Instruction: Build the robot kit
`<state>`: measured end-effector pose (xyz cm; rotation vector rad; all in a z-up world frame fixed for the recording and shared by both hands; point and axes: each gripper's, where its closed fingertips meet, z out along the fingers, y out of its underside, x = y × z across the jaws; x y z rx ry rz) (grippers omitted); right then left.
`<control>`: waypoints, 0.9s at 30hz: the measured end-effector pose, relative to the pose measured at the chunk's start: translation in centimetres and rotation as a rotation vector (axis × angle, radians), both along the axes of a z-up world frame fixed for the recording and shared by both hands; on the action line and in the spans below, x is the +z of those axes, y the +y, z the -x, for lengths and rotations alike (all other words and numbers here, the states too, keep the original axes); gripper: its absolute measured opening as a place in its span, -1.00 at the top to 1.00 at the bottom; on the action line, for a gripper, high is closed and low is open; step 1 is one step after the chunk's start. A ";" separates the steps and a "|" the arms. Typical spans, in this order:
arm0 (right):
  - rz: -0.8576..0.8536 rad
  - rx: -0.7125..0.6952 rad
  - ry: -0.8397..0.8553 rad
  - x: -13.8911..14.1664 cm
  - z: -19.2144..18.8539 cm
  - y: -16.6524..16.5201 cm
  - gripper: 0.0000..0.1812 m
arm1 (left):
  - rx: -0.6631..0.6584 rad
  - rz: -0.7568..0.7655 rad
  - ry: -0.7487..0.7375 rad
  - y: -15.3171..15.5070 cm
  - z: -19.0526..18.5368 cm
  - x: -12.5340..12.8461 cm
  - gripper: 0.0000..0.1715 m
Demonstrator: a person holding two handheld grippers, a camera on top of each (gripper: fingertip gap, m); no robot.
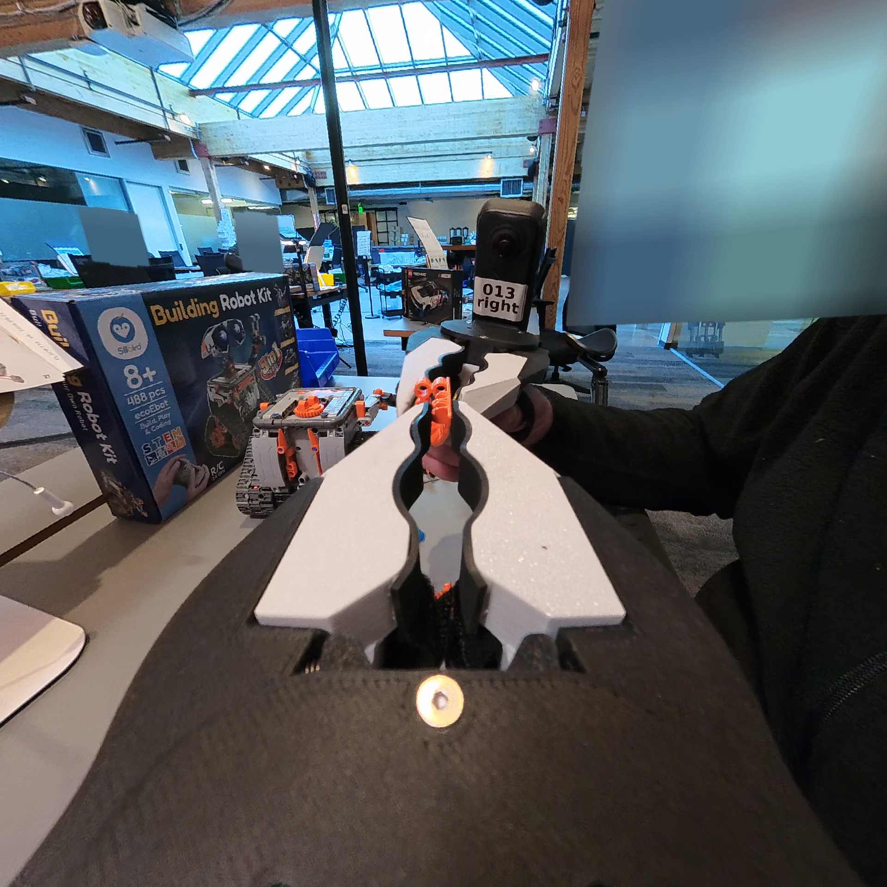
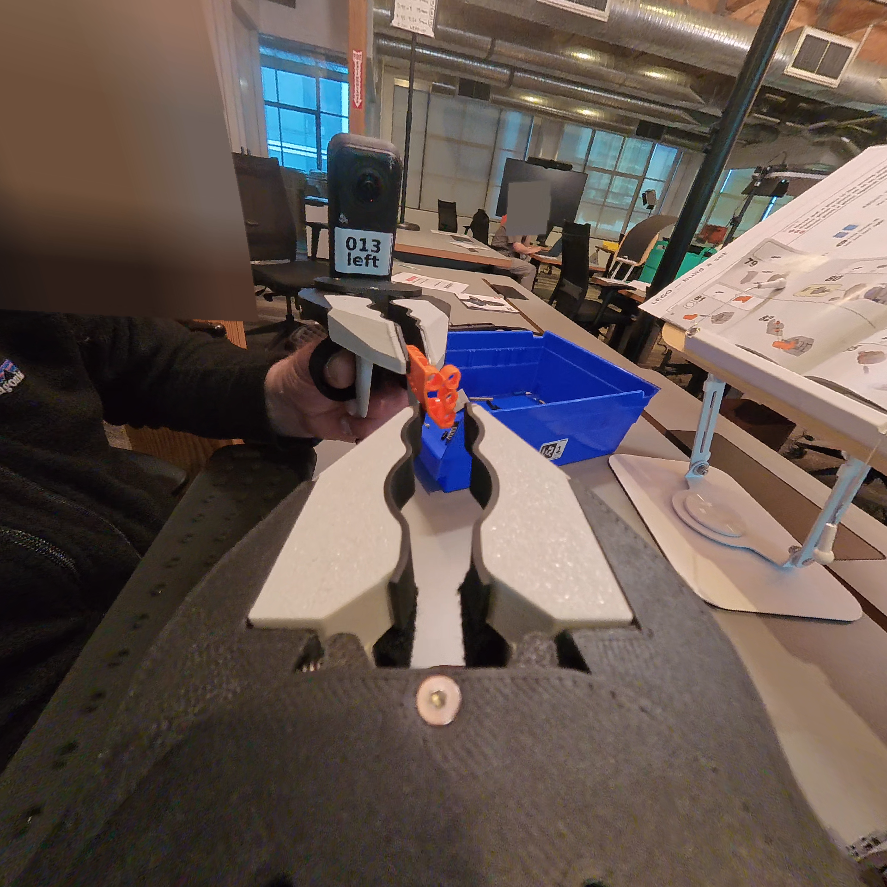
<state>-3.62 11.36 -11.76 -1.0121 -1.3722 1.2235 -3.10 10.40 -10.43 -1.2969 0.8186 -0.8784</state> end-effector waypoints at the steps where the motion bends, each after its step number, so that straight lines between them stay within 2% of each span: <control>1: 0.003 0.001 0.005 0.1 0.0 0.0 0.83 | -0.001 -0.001 -0.002 0.0 0.0 0.0 0.94; 19: 0.031 0.027 0.009 0.1 -0.1 -0.1 0.86 | -0.031 0.032 -0.048 0.2 0.1 -0.6 0.94; 27: 0.059 0.033 0.011 -0.1 -0.1 0.1 0.86 | -0.014 0.000 -0.012 0.1 0.0 -1.1 0.83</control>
